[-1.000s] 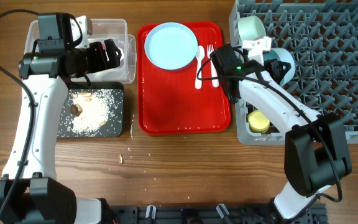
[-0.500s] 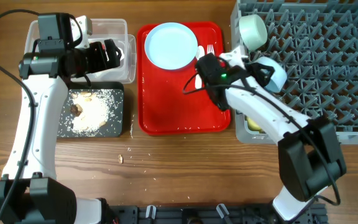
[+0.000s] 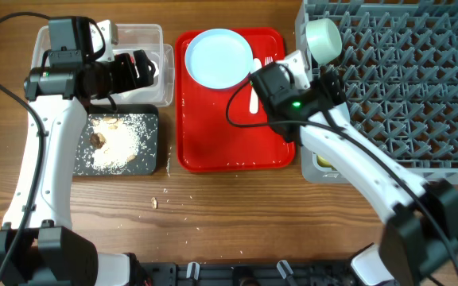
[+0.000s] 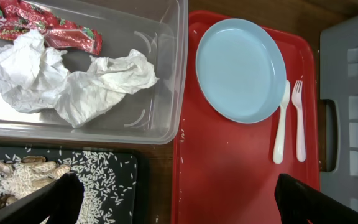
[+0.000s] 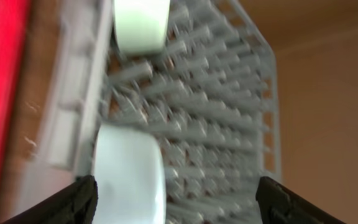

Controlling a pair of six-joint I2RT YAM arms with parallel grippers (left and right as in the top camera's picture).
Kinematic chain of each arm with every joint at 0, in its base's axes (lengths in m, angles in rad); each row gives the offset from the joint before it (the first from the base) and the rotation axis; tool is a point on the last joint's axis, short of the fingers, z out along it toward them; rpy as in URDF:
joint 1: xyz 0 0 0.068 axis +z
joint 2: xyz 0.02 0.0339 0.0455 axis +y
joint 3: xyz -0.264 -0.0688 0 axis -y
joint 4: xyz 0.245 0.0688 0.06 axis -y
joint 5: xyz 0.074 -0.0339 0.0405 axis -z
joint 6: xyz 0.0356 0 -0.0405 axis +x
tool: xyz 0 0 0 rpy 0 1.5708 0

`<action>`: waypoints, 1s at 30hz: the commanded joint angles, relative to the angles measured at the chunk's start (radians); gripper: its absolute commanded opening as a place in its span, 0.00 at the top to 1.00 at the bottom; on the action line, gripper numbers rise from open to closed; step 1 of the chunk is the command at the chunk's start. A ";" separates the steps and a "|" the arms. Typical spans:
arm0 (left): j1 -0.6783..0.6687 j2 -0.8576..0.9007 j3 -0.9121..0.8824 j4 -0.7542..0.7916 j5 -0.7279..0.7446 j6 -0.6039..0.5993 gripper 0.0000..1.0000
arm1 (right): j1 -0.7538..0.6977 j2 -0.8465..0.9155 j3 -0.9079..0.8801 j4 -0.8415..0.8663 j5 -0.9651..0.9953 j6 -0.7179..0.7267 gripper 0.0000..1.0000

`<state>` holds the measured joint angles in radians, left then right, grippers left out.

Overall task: Sort waste into correct bins and load items into the dishwasher rack
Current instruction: 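Reach the right gripper to the light-blue plate on the red tray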

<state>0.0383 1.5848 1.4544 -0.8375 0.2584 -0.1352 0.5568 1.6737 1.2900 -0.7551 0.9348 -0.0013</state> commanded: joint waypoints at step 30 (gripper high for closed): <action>-0.003 -0.001 0.016 0.002 -0.006 0.008 0.00 | -0.068 0.332 0.534 0.053 -1.050 0.383 0.00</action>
<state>0.0383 1.5852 1.4544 -0.8375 0.2584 -0.1356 0.5201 1.8477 1.7645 -0.6849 -0.0353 0.3565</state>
